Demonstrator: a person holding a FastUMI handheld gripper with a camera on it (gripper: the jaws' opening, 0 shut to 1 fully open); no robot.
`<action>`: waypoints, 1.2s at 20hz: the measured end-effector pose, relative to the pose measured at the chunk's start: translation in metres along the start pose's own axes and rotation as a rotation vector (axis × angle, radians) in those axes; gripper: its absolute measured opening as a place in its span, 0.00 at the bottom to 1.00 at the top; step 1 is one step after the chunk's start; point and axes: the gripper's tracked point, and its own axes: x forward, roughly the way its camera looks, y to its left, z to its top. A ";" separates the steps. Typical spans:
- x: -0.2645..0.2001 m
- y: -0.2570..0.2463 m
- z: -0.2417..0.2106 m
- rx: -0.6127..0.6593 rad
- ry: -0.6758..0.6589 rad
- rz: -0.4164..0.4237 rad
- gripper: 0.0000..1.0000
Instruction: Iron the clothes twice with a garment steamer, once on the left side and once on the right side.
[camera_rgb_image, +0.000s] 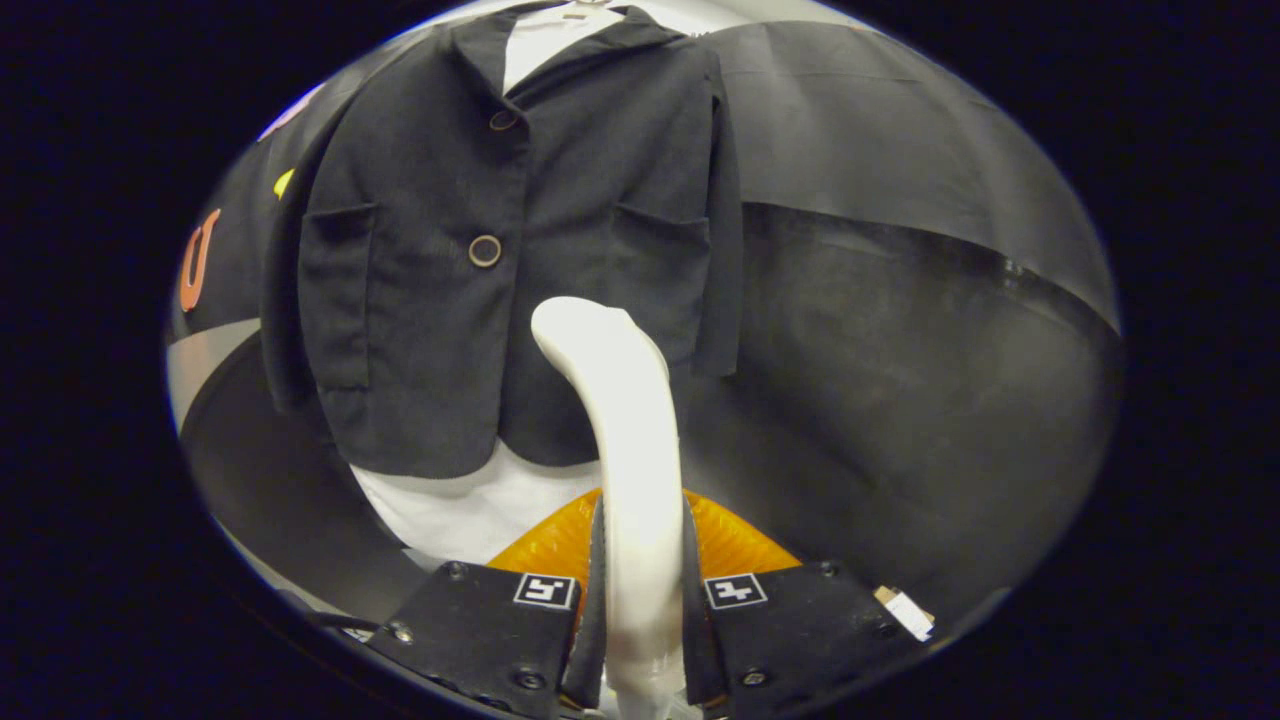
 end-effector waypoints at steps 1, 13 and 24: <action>0.000 0.002 -0.005 -0.006 0.012 0.003 0.34; 0.002 0.013 -0.069 -0.039 0.137 0.049 0.34; -0.028 0.008 -0.086 0.022 0.141 0.184 0.34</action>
